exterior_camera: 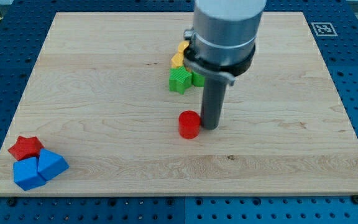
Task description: Push the red circle into the blue triangle
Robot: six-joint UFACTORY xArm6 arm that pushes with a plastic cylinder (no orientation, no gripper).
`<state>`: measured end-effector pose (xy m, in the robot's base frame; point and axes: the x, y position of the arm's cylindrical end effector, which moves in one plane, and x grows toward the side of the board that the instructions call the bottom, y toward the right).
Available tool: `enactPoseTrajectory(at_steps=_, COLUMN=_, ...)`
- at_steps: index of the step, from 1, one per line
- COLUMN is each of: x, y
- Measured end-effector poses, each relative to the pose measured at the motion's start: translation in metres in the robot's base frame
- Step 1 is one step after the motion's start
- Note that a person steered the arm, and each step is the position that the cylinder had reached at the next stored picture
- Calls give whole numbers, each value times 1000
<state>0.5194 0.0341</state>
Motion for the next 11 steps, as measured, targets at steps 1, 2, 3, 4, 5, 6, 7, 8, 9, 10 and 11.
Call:
enactPoseTrajectory(at_steps=1, x=8, y=-57)
enactPoseTrajectory(at_steps=2, x=13, y=-117)
enactPoseTrajectory(at_steps=3, x=15, y=-171)
enactPoseTrajectory(at_steps=4, x=15, y=-174)
enactPoseTrajectory(at_steps=5, x=9, y=-173)
enactPoseTrajectory(at_steps=6, x=5, y=-176)
enactPoseTrajectory(at_steps=7, x=12, y=-188)
enactPoseTrajectory(at_steps=8, x=35, y=-204)
enactPoseTrajectory(at_steps=9, x=35, y=-207)
enactPoseTrajectory(at_steps=10, x=26, y=-207)
enactPoseTrajectory(at_steps=11, x=8, y=-212)
